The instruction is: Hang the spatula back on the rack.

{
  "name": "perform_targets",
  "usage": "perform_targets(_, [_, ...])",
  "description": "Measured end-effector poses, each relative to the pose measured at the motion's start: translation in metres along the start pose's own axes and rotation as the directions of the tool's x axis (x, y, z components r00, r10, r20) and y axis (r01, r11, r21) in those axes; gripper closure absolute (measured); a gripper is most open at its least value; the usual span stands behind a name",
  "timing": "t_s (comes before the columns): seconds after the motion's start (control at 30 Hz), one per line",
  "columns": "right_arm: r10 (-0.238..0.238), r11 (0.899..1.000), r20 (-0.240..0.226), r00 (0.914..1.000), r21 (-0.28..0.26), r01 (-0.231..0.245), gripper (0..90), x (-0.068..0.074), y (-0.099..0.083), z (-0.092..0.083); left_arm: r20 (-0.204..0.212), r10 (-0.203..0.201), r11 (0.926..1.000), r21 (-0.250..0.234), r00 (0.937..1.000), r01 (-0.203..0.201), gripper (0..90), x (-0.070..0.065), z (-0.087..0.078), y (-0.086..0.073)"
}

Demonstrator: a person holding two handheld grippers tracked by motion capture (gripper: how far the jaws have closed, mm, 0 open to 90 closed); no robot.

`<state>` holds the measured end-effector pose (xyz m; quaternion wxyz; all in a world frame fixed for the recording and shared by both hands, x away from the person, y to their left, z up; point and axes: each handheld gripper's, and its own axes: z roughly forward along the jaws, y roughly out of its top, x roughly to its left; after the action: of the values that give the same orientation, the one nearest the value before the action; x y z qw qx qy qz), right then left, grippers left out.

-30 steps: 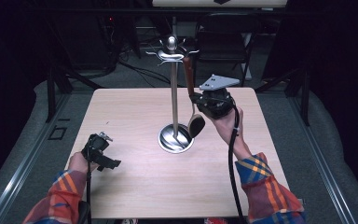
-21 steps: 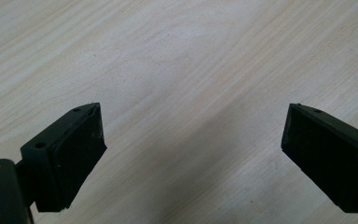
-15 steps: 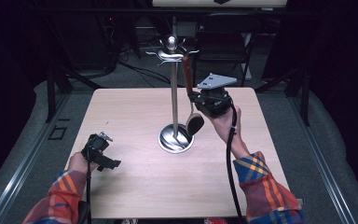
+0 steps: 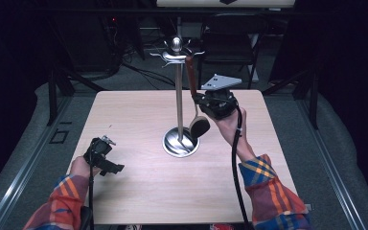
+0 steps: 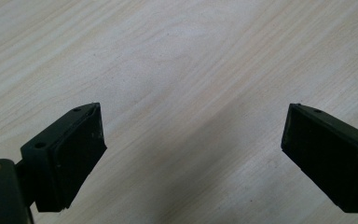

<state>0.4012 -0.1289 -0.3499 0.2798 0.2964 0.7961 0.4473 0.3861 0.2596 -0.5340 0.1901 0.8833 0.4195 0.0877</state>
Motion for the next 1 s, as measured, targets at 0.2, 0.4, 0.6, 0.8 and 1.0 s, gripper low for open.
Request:
perform_targets(0.2, [-0.005, 1.000, -0.007, 1.0000, 0.012, 0.005, 83.7, -0.0004, -0.0012, 0.0028, 0.001, 0.002, 1.0000, 0.001, 1.0000, -0.002, 5.9, 0.0001, 0.0003, -0.0001])
perform_targets(0.4, [-0.012, 1.000, -0.019, 0.9997, 0.013, 0.012, 82.3, 0.0008, -0.0014, 0.0019, 0.001, 0.003, 1.0000, 0.002, 1.0000, -0.003, 5.9, 0.0000, 0.0004, 0.0000])
perform_targets(0.6, [-0.022, 1.000, -0.032, 0.9992, 0.003, 0.022, 77.4, 0.0049, 0.0010, -0.0012, 0.004, 0.001, 1.0000, 0.003, 1.0000, -0.001, 6.0, -0.0002, 0.0008, -0.0001])
perform_targets(0.8, [-0.035, 0.999, -0.043, 0.9985, 0.010, 0.036, 72.2, 0.0076, 0.0021, -0.0025, 0.006, 0.001, 1.0000, 0.005, 1.0000, -0.001, 6.0, -0.0002, 0.0007, -0.0001])
perform_targets(1.0, [-0.037, 0.999, -0.059, 0.9976, 0.014, 0.038, 60.8, 0.0084, 0.0025, -0.0055, 0.006, -0.004, 1.0000, 0.001, 1.0000, 0.004, 6.0, 0.0001, 0.0005, -0.0007])
